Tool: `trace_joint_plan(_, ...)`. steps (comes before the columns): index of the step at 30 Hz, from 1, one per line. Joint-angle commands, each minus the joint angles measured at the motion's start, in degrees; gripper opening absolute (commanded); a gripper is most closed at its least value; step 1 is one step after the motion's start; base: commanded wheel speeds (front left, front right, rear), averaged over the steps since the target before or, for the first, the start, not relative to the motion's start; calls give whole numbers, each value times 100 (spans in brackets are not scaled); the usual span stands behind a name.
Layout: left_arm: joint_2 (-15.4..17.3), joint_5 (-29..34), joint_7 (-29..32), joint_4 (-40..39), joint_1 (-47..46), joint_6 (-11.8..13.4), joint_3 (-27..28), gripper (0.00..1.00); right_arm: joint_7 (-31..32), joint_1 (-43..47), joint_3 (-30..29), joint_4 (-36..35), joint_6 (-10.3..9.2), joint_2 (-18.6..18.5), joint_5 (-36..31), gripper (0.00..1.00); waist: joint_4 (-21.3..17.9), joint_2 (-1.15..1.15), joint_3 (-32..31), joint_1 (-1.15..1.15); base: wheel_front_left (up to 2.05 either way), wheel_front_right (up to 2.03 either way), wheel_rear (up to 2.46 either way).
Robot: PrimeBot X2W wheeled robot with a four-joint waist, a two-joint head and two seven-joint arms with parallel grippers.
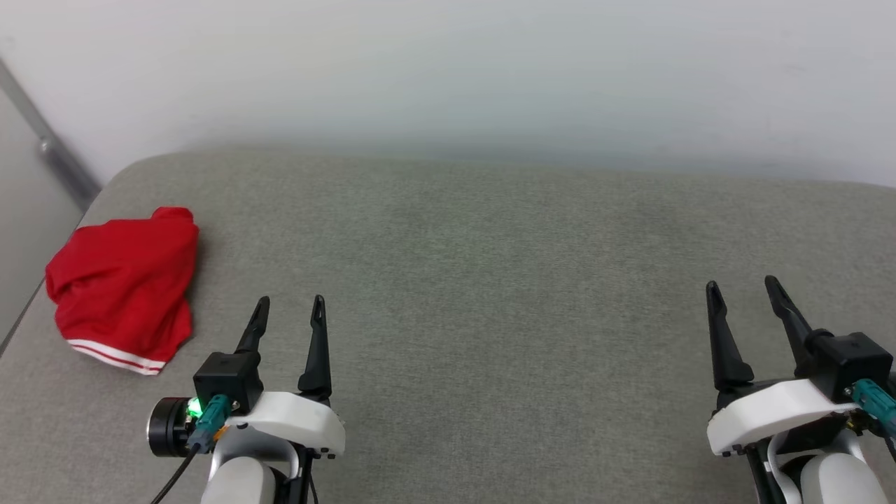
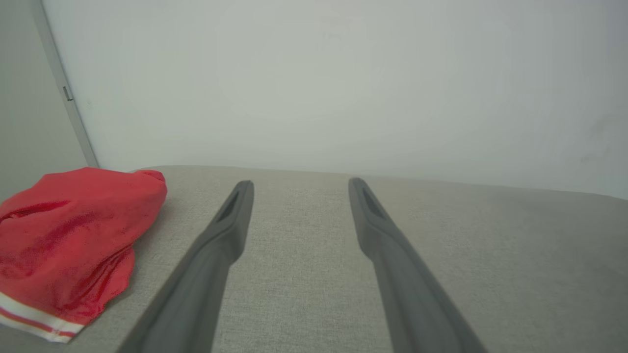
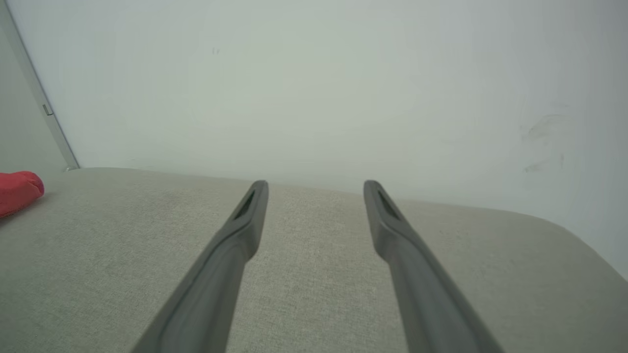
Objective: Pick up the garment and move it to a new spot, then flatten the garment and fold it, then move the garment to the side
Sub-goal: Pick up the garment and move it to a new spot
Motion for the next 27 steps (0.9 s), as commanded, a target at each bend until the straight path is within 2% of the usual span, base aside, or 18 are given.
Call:
trace_joint_plan(1,11,26,-15,14,-87,21,41,100,23,0,52,-70,-2,20,-5,100,242,0,54,0,0,0,0)
trace_joint_plan(14,10,48,-14,-136,37,76,493,100,189,-20,450,-486,-2,16,-12,100,1551,0,203,0,0,0,0)
trace_joint_plan(27,8,-38,-14,-208,131,115,573,100,271,-1,557,-649,-3,17,-40,100,2320,0,252,0,0,0,0)
